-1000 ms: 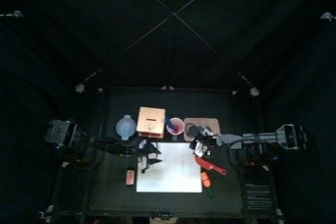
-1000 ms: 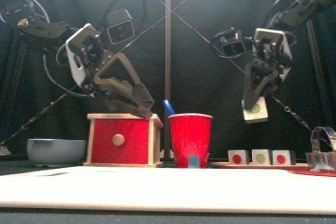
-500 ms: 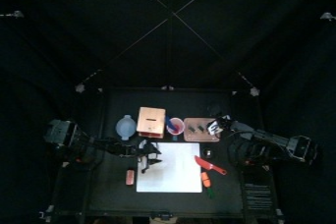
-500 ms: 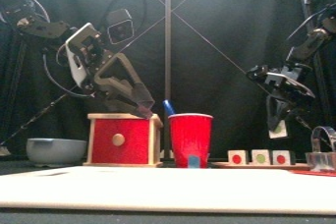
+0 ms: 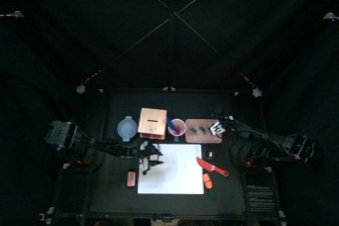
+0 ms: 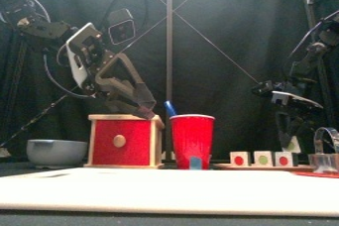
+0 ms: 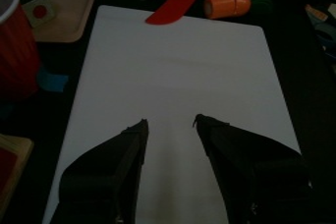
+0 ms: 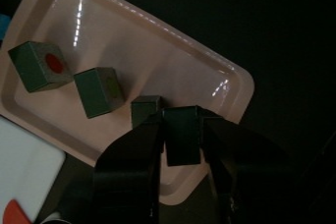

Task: Place sushi on board then cut the sushi with the knife then place the pieces on the plate
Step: Place the 4 sushi pieces on the plate

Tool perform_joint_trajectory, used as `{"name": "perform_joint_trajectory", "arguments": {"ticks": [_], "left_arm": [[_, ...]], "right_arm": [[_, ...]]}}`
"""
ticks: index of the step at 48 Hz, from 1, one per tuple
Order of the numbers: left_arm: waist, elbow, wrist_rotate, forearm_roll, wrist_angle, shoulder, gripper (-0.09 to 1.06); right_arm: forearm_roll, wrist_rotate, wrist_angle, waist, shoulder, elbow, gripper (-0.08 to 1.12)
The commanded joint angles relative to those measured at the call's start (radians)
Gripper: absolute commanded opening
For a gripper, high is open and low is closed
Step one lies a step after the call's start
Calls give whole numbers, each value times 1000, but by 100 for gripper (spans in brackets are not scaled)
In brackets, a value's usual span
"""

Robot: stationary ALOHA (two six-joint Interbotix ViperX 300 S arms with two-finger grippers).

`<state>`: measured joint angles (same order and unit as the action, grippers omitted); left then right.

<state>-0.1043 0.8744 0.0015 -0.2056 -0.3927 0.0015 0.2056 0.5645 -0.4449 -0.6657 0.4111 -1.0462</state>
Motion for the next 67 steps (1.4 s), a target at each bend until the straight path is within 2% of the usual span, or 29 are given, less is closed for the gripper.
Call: {"name": "perform_joint_trajectory", "arguments": {"ticks": [1, 23, 28, 36, 43, 61, 67], "left_arm": [[2, -18, 0, 0, -3, -6, 82], [0, -9, 0, -2, -3, -5, 82], [0, -9, -2, 0, -5, -6, 82], [-2, -9, -2, -2, -5, -6, 82], [-2, -8, -2, -2, -3, -6, 82], [0, -9, -2, -2, -5, -5, 82], [0, -9, 0, 0, -5, -6, 82]], "right_arm": [[5, -2, 9, -15, -2, 8, 60], [0, -5, 86, -67, -52, -31, 61], [-3, -5, 95, -67, -54, -31, 65], [-9, -3, 94, -67, -52, -35, 80], [-5, -3, 95, -67, -51, -34, 84], [44, -11, 81, -58, 52, 15, 84], [71, -11, 84, -11, 110, 37, 84]]}}
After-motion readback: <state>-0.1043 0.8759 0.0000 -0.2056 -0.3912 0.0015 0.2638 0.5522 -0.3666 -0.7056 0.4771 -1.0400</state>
